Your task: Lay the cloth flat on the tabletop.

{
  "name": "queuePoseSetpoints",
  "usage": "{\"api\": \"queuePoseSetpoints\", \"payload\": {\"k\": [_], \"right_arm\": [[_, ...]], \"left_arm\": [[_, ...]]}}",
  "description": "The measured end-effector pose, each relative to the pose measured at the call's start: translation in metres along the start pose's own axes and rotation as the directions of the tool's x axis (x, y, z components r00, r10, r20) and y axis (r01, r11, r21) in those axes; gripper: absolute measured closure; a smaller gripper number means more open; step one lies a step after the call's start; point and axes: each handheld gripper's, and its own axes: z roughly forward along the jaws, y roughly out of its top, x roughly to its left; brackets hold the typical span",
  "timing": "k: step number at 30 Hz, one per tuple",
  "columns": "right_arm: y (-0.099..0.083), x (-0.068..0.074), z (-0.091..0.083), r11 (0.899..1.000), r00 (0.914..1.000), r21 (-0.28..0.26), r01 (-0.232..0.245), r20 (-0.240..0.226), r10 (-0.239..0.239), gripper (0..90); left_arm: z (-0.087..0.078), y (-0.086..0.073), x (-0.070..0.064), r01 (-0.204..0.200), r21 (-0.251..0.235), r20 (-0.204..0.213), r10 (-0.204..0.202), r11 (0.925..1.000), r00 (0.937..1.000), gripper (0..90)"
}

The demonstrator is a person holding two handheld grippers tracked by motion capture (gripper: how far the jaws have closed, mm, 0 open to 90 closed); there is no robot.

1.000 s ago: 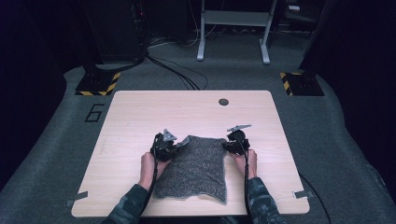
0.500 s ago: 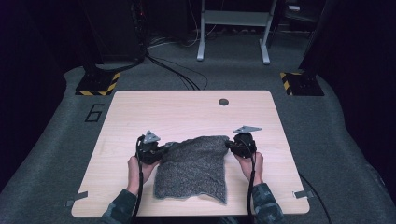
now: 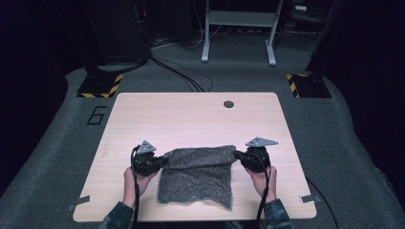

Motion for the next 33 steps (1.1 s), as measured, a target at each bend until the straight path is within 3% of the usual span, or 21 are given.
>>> {"api": "queuePoseSetpoints", "payload": {"k": [3,7,10,12,13,16,18,20,21,22,25,28,30,33], "right_arm": [[0.001,-0.001,0.003,1.0,0.9999,0.012,0.01,0.009,-0.01,90.0],[0.014,-0.012,0.02,1.0,0.9995,0.024,0.015,0.029,-0.015,90.0],[0.036,-0.025,0.037,0.999,0.9977,0.041,0.034,0.057,-0.036,90.0],[0.057,-0.034,0.044,0.998,0.9955,0.042,0.042,0.084,-0.045,90.0],[0.073,-0.037,0.045,0.998,0.9928,0.031,0.059,0.103,-0.062,90.0],[0.113,-0.041,0.035,0.996,0.9864,-0.025,0.089,0.141,-0.084,90.0],[0.14,-0.036,0.017,0.989,0.9813,-0.092,0.115,0.165,-0.098,90.0],[0.159,-0.027,-0.002,0.977,0.9732,-0.139,0.162,0.186,-0.135,90.0],[0.163,-0.023,-0.012,0.968,0.9696,-0.164,0.189,0.188,-0.157,90.0],[0.163,-0.02,-0.017,0.966,0.9704,-0.176,0.19,0.183,-0.157,89.9],[0.144,-0.012,-0.024,0.957,0.9669,-0.196,0.216,0.179,-0.182,89.6],[0.105,-0.01,-0.014,0.963,0.9702,-0.172,0.208,0.162,-0.18,89.5],[0.075,-0.01,-0.003,0.972,0.9761,-0.145,0.186,0.141,-0.165,89.3],[0.032,-0.009,0.012,0.985,0.9842,-0.093,0.147,0.113,-0.137,89.0]], "left_arm": [[0.004,0.002,0.005,-0.004,0.007,-0.012,0.004,1.0,0.9999,85.7],[0.019,0.015,0.017,-0.007,0.017,-0.034,0.007,0.9998,0.9994,86.0],[0.031,0.039,0.029,-0.026,0.012,-0.075,0.027,0.9996,0.9968,86.1],[0.031,0.065,0.038,-0.043,-0.009,-0.113,0.042,0.999,0.9927,86.2],[0.029,0.075,0.041,-0.049,-0.02,-0.121,0.046,0.9986,0.9916,86.2],[0.007,0.116,0.047,-0.091,-0.095,-0.182,0.072,0.9913,0.9806,86.2],[-0.015,0.138,0.043,-0.126,-0.148,-0.204,0.095,0.9809,0.9744,86.1],[-0.035,0.15,0.034,-0.179,-0.199,-0.226,0.133,0.9635,0.965,86.1],[-0.039,0.15,0.031,-0.192,-0.206,-0.231,0.143,0.9595,0.9625,85.9],[-0.043,0.148,0.027,-0.202,-0.219,-0.229,0.151,0.9546,0.9618,85.8],[-0.042,0.128,0.02,-0.219,-0.22,-0.209,0.174,0.9506,0.9623,85.5],[-0.026,0.09,0.014,-0.199,-0.211,-0.164,0.166,0.957,0.9723,85.3],[-0.012,0.062,0.011,-0.17,-0.186,-0.126,0.148,0.9677,0.9809,85.1],[0.004,0.031,0.007,-0.14,-0.142,-0.083,0.129,0.9799,0.9882,84.7]]}}
